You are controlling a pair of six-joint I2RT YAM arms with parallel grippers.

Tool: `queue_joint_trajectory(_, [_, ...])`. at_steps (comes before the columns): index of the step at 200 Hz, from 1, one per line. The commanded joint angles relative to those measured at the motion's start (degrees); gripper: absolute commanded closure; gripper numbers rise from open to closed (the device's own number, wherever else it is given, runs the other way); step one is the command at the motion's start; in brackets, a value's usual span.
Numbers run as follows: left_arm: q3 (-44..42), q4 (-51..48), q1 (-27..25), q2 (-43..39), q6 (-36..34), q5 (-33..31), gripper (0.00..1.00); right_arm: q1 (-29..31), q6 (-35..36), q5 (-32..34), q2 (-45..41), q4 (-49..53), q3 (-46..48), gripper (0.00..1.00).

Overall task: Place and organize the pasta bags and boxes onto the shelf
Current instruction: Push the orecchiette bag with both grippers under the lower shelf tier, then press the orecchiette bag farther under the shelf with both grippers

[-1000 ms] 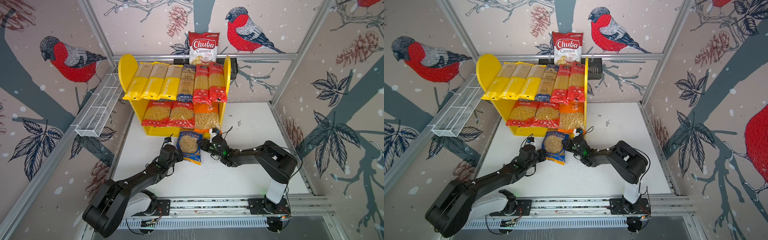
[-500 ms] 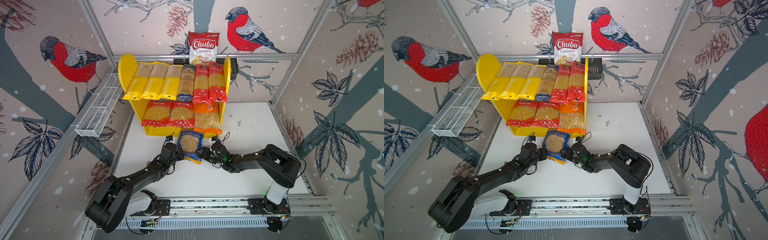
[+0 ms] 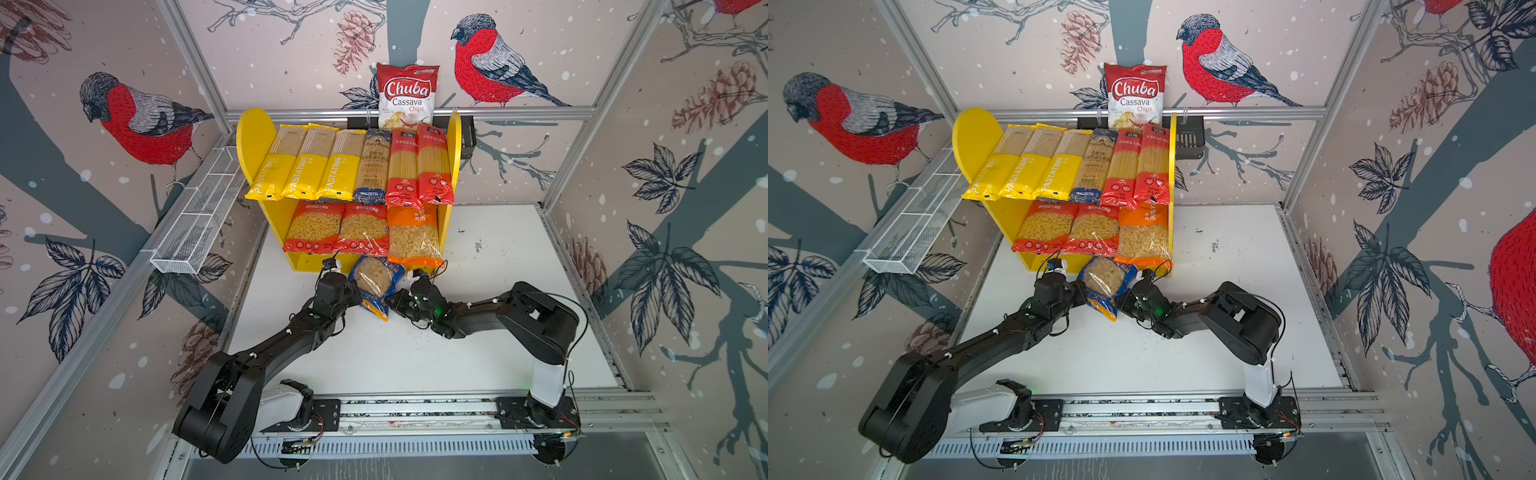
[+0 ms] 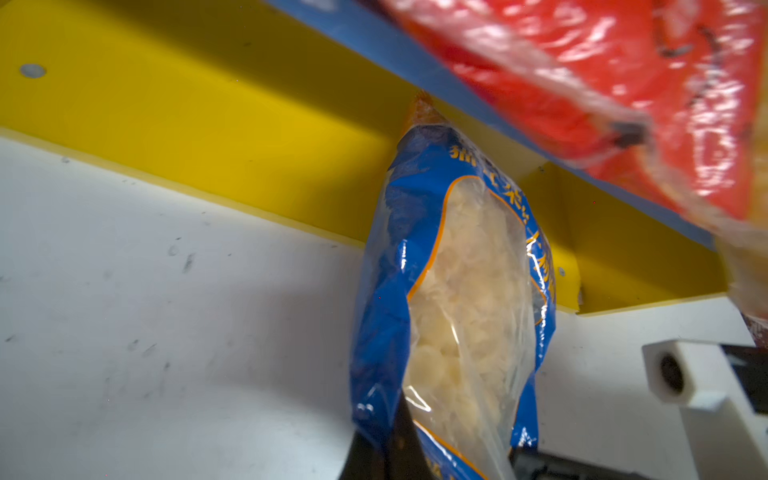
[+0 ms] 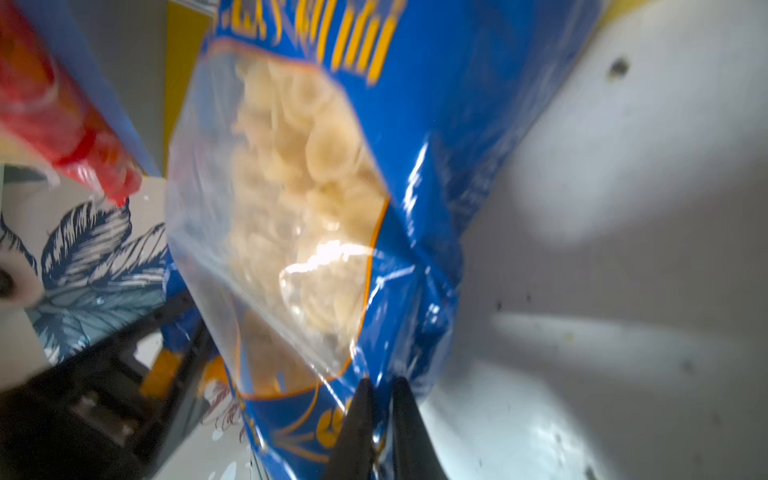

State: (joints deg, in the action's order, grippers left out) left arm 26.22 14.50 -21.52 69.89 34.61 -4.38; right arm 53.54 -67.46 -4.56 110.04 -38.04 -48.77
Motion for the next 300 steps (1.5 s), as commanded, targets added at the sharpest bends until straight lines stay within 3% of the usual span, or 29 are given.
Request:
queue_joint_trajectory(1, [-1.37, 4.14, 1.98, 0.11, 2.43, -1.04, 1.00, -0.95, 0.93, 2.83, 1.44, 0.97, -2.94, 0.89])
queue_joint_trajectory(23, [-2.56, 7.23, 3.21, 2.60, 4.79, 1.04, 1.00, -1.85, 2.65, 2.74, 3.34, 2.44, -7.55, 0.89])
queue_joint_trajectory(49, [-1.99, 9.29, 3.32, 5.85, 7.60, 3.80, 1.00, -2.03, 3.43, 0.51, 3.16, 3.63, -9.09, 0.83])
queue_joint_trajectory(105, [-0.90, 14.02, 3.27, 9.49, 9.07, 10.92, 1.00, 0.45, -0.20, -2.05, -3.41, 2.96, 3.35, 0.49])
queue_joint_trajectory(145, [0.56, 15.83, 3.27, 11.82, 9.59, 12.41, 1.00, 2.95, -5.18, -4.82, -4.20, -2.79, 8.42, 0.41])
queue_joint_trajectory(169, [1.91, 16.43, 3.28, 13.06, 9.57, 12.95, 1.00, 2.77, -6.09, -5.16, -2.72, -5.01, 7.19, 0.46])
queue_joint_trajectory(192, [3.45, 15.37, 3.31, 13.35, 8.75, 13.08, 1.00, 1.65, -6.63, -5.82, -1.30, -6.83, 4.94, 0.63])
queue_joint_trajectory(222, [3.85, 13.28, 4.60, 12.74, 8.24, 12.46, 1.00, -0.53, -3.97, -3.63, 0.20, -2.02, 0.38, 0.82])
queue_joint_trajectory(243, [3.45, 11.72, 7.06, 12.00, 8.12, 12.87, 1.00, -2.30, -2.76, -2.81, 1.51, -1.16, -2.08, 0.88])
queue_joint_trajectory(300, [2.14, 7.64, 10.40, 7.71, 7.30, 13.84, 0.81, -3.59, 2.04, -1.95, 4.93, 2.67, -8.73, 0.93])
